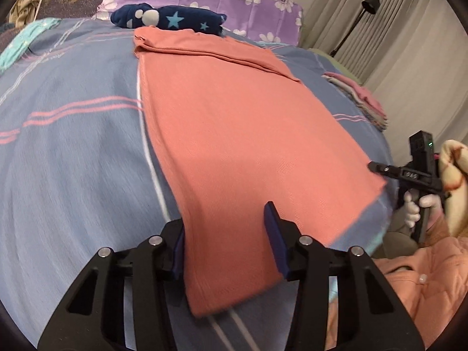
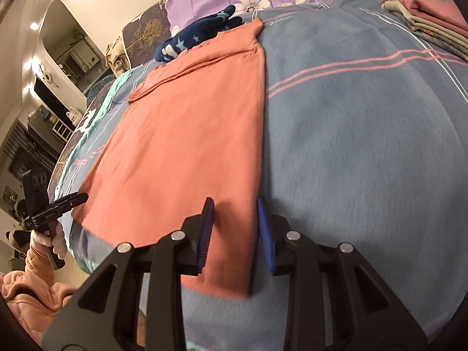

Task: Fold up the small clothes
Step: 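Move both open tools to the hem of the folded shirt strip, then grasp the hem with both tools and lift it toward the collar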

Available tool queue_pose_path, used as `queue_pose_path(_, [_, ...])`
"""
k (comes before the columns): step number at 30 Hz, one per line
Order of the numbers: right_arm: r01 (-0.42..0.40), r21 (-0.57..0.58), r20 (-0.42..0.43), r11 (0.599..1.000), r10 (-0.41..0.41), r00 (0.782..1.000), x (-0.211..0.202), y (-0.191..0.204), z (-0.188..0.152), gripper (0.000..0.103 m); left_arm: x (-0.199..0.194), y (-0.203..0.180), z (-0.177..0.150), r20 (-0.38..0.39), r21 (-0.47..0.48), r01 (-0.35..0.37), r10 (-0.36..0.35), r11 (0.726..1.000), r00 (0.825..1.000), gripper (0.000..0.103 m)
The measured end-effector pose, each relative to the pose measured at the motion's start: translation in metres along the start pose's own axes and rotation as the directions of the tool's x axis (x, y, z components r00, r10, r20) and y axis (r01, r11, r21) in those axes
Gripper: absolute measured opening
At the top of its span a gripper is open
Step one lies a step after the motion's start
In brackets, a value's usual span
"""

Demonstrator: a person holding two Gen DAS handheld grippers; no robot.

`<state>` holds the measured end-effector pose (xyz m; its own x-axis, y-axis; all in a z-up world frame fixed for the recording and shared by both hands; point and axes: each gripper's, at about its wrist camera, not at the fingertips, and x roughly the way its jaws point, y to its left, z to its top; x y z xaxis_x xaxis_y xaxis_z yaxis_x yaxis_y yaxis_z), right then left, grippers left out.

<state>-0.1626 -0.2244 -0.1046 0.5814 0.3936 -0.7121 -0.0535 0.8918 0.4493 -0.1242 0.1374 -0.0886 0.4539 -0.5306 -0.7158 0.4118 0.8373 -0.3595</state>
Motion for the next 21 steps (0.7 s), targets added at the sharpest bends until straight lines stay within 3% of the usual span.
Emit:
queue_pose_path(3, [-0.003, 0.001, -0.002, 1.0, 0.003, 1.0, -0.005, 0.002, -0.01, 0.032, -0.004, -0.003, -0.009, 0.002, -0.01, 0.033, -0.033, 0.999, 0.999, 0.046])
queue_pose_path(11, [0.061, -0.028, 0.009, 0.998, -0.06, 0.998, -0.004, 0.016, -0.014, 0.035, 0.008, -0.008, 0.0, -0.008, -0.014, 0.039, -0.039, 0.999, 0.999, 0.046])
queue_pose_path(14, [0.051, -0.028, 0.013, 0.998, -0.051, 0.999, -0.001, 0.018, -0.013, 0.04, 0.012, -0.01, 0.006, -0.02, -0.014, 0.044, -0.044, 0.999, 0.999, 0.046])
queue_pose_path(21, [0.032, -0.018, 0.02, 0.999, -0.031, 0.999, 0.004, 0.016, -0.009, 0.04, 0.014, -0.011, 0.009, -0.034, -0.028, 0.052, -0.053, 0.998, 0.998, 0.046])
